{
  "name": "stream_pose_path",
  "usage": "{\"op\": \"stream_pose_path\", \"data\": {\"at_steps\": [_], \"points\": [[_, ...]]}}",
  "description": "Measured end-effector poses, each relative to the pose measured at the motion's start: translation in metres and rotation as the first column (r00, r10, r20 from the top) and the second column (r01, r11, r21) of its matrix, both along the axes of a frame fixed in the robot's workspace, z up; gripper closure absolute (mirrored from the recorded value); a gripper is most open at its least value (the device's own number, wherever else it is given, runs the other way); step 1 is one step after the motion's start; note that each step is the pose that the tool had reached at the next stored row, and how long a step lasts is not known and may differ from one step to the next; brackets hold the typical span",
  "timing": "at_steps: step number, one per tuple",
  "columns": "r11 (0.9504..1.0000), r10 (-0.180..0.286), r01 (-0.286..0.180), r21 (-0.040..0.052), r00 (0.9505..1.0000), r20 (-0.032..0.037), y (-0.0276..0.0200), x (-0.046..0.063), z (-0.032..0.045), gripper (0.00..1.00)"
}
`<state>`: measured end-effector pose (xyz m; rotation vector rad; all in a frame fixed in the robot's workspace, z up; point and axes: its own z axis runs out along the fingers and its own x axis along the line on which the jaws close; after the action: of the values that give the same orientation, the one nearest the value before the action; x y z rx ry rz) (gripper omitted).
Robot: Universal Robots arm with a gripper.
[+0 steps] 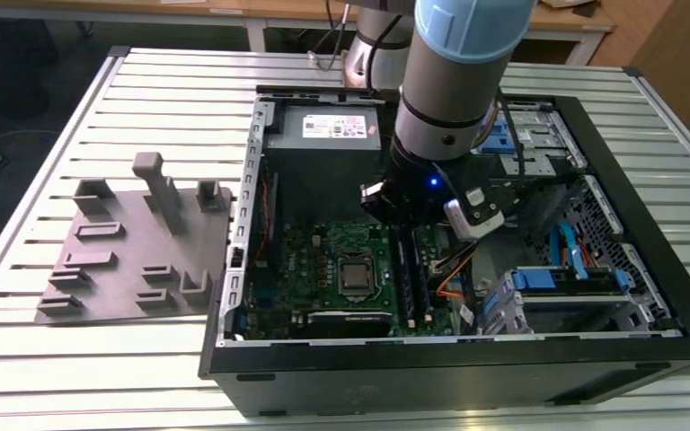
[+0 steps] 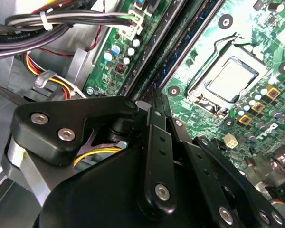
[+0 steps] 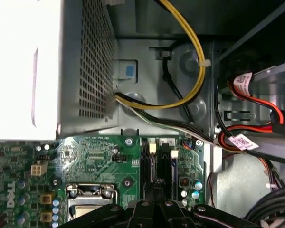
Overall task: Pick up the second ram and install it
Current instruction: 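Press down the second ram until it locks into place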
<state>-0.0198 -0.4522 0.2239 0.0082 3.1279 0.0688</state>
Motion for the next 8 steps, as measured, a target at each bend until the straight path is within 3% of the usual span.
{"op": "stream_pose_path", "data": {"at_steps": [8], "points": [[1.0,0.002,-0.002,-0.0011,1.0,-0.0004,0.0034,-0.0001,-0.0067,0.89]]}}
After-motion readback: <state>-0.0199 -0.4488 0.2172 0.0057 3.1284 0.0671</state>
